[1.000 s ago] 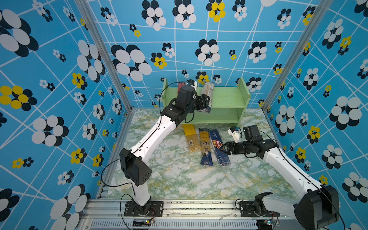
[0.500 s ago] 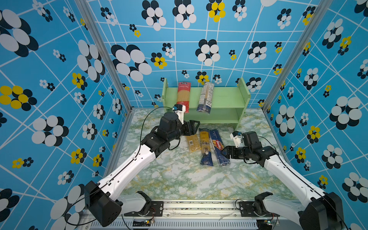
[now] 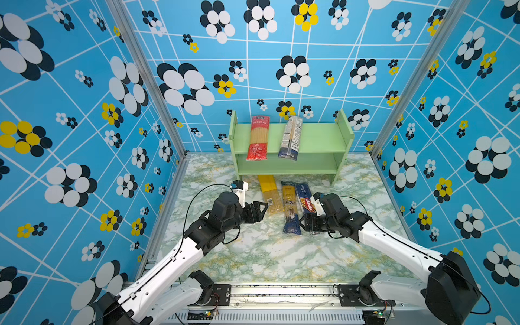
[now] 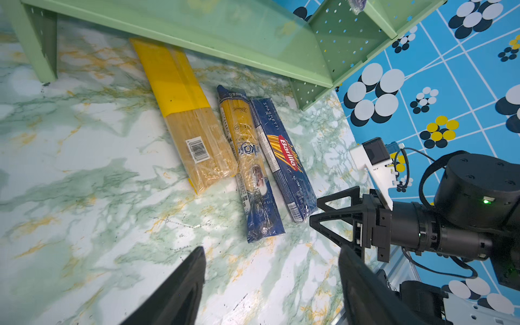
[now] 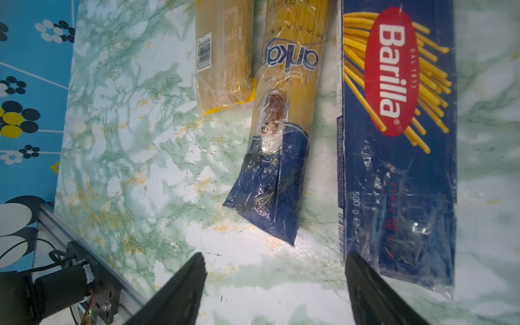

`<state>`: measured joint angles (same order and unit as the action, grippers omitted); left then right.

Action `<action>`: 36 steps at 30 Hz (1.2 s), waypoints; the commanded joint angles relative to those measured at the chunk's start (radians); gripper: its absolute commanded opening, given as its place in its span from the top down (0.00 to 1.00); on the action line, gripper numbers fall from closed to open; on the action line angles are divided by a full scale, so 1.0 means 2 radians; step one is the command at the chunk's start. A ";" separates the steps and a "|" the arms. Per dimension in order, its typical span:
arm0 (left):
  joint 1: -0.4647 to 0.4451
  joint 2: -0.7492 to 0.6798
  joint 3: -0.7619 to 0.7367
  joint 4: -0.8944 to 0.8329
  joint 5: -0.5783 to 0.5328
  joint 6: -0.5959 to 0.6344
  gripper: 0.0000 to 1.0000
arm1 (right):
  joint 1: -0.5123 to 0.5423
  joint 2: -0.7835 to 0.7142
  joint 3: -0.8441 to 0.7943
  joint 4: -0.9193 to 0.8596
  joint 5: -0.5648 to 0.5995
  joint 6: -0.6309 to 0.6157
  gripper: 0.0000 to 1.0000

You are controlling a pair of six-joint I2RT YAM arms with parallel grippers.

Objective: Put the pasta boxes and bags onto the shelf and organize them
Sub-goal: 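Withdraw the left gripper while the right gripper reaches to the Ankara bag, then lower the right gripper and close it around the Ankara bag's blue end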

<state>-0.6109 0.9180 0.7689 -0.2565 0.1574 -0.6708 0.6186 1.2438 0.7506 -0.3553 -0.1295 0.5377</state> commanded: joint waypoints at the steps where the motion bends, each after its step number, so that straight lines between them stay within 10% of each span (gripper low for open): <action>1: -0.002 -0.014 -0.020 -0.012 -0.006 -0.010 0.24 | 0.017 0.020 0.012 0.005 0.043 0.020 0.19; 36: 0.068 -0.051 -0.094 -0.004 0.050 -0.022 0.08 | 0.081 0.224 0.098 0.060 0.116 0.048 0.09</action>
<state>-0.4870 0.8272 0.6071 -0.2653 0.2356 -0.7151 0.7647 1.6646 0.9119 -0.2493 0.0647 0.6182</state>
